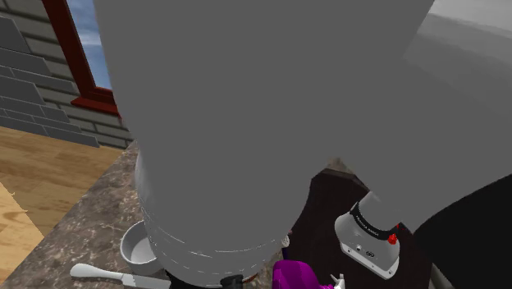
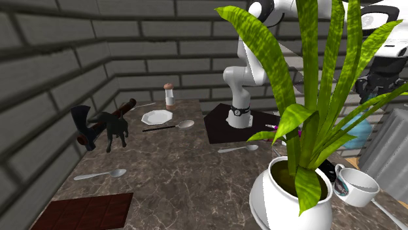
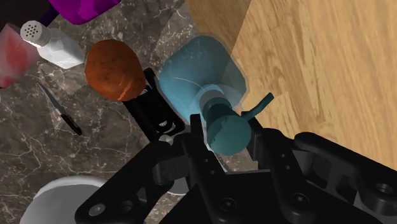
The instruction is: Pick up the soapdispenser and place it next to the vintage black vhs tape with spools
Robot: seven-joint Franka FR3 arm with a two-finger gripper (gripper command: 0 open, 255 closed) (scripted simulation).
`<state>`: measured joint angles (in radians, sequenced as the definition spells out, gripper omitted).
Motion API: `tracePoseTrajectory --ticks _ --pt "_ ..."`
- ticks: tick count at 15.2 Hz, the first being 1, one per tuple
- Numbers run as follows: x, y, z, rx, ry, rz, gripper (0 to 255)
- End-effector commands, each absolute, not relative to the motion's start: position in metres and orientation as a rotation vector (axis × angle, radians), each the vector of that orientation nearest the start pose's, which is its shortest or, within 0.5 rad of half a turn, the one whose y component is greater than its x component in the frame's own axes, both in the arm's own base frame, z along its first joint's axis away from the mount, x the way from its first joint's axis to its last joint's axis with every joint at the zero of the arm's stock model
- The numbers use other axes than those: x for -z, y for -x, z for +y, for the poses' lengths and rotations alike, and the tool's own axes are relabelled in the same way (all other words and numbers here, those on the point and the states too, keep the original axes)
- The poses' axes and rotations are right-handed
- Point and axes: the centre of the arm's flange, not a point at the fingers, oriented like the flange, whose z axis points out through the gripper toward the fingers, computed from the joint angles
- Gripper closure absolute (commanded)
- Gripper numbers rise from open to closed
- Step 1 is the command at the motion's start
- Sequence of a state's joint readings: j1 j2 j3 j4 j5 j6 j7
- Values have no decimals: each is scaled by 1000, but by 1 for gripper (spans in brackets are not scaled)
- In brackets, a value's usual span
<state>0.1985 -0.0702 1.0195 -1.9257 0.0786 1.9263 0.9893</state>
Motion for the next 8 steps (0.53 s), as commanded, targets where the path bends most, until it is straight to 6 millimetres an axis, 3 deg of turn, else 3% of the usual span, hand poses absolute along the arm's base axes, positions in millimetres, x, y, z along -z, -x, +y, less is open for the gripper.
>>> tracePoseTrajectory --ticks 1,8 --pt "-496 -176 525 8 3084 -314 255" --pt "-459 -176 525 8 3084 -314 255"
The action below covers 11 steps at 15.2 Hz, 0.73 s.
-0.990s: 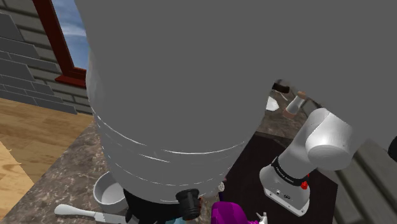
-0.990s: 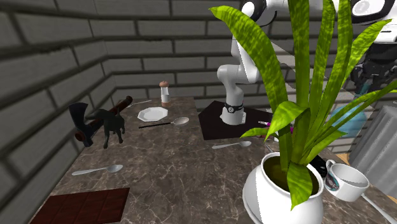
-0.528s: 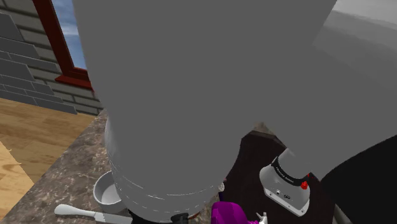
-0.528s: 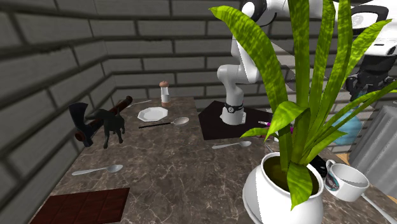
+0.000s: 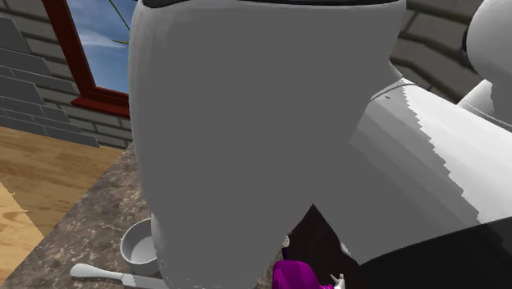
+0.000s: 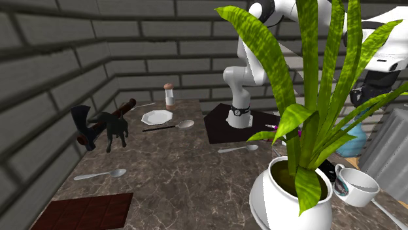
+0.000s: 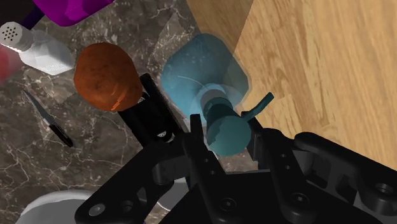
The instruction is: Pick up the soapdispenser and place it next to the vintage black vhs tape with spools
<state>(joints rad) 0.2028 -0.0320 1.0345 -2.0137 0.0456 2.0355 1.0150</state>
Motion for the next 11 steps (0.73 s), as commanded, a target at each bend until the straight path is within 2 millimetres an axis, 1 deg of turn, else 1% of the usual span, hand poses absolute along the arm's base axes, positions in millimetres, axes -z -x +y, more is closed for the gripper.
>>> tracePoseTrajectory --ticks 1,5,6,11 --pt "-453 -176 525 8 3084 -314 255" --pt "-432 -176 525 8 3084 -314 255" --pt "-429 -176 525 8 3084 -314 255" --pt "-429 -176 525 8 3084 -314 255"
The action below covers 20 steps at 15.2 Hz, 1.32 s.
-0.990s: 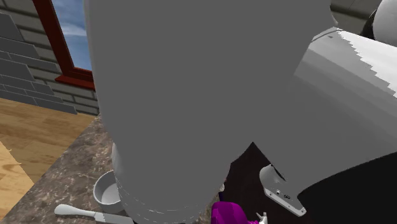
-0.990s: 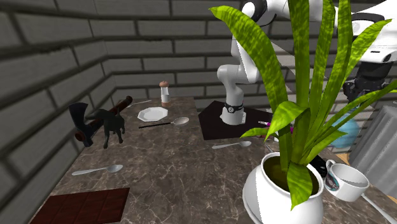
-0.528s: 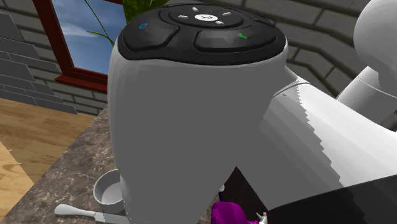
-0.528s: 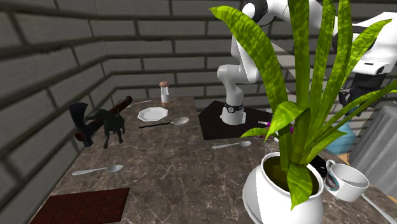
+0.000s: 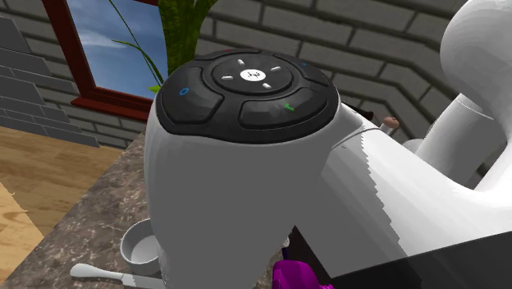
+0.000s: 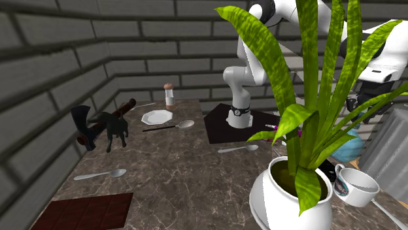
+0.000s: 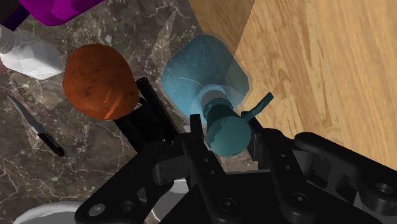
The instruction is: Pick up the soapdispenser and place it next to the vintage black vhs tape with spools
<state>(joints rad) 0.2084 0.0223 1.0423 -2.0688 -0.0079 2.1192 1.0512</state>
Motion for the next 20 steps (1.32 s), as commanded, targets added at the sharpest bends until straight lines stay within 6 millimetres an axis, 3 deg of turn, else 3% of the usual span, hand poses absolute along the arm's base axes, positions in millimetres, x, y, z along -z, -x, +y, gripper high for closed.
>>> tracePoseTrajectory --ticks 1,2,3,8,12,20 --pt "-429 -176 525 8 3084 -314 255" --pt "-429 -176 525 8 3084 -314 255" --pt "-429 -176 525 8 3084 -314 0" --pt "-429 -176 525 8 3084 -314 0" --pt "-479 -176 523 8 3084 -314 0" --pt "-479 -176 523 8 3084 -314 0"
